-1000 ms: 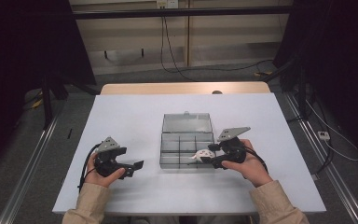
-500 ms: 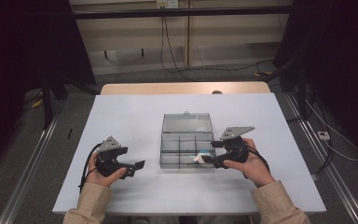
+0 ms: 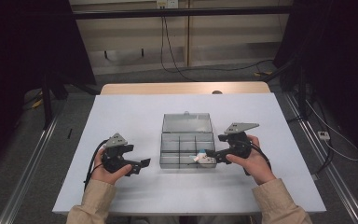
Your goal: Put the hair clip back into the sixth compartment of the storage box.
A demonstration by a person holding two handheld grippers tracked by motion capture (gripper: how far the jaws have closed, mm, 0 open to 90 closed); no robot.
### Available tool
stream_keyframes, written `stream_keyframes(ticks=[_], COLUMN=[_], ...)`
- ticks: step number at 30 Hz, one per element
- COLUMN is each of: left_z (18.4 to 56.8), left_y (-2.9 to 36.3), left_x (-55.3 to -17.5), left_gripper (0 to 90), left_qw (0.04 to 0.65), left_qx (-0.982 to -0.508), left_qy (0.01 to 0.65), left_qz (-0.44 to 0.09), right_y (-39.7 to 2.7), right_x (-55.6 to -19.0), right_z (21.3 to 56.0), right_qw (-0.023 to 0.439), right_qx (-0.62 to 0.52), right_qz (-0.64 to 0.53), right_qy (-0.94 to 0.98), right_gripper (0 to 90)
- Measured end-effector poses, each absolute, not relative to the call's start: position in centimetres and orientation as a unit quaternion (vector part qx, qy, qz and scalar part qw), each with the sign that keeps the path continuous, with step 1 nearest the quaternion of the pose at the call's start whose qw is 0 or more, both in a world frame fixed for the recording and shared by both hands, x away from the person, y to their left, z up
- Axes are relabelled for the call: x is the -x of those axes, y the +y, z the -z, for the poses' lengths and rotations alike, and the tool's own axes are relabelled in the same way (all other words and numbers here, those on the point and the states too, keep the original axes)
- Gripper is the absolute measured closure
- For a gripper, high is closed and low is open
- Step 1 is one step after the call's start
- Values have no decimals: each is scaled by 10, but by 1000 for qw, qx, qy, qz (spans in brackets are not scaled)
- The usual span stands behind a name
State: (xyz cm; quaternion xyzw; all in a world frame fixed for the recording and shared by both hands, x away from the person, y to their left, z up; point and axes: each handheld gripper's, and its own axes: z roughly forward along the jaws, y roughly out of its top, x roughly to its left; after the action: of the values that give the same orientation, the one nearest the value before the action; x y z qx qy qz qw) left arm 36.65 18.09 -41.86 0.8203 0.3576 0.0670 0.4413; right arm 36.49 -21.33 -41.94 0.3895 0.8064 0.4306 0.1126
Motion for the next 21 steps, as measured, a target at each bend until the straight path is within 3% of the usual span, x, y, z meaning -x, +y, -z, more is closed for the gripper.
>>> stream_keyframes(ticks=[21], left_z=[409], left_y=[151], left_x=[-401], left_gripper=[67], left_qw=[438], left_qx=[-821], left_qy=[363], left_qz=[-54], right_y=[-225], right_x=[-384], right_z=[420], right_qw=[139], right_qx=[-438], right_qz=[-431], right_qy=[776], right_gripper=[140])
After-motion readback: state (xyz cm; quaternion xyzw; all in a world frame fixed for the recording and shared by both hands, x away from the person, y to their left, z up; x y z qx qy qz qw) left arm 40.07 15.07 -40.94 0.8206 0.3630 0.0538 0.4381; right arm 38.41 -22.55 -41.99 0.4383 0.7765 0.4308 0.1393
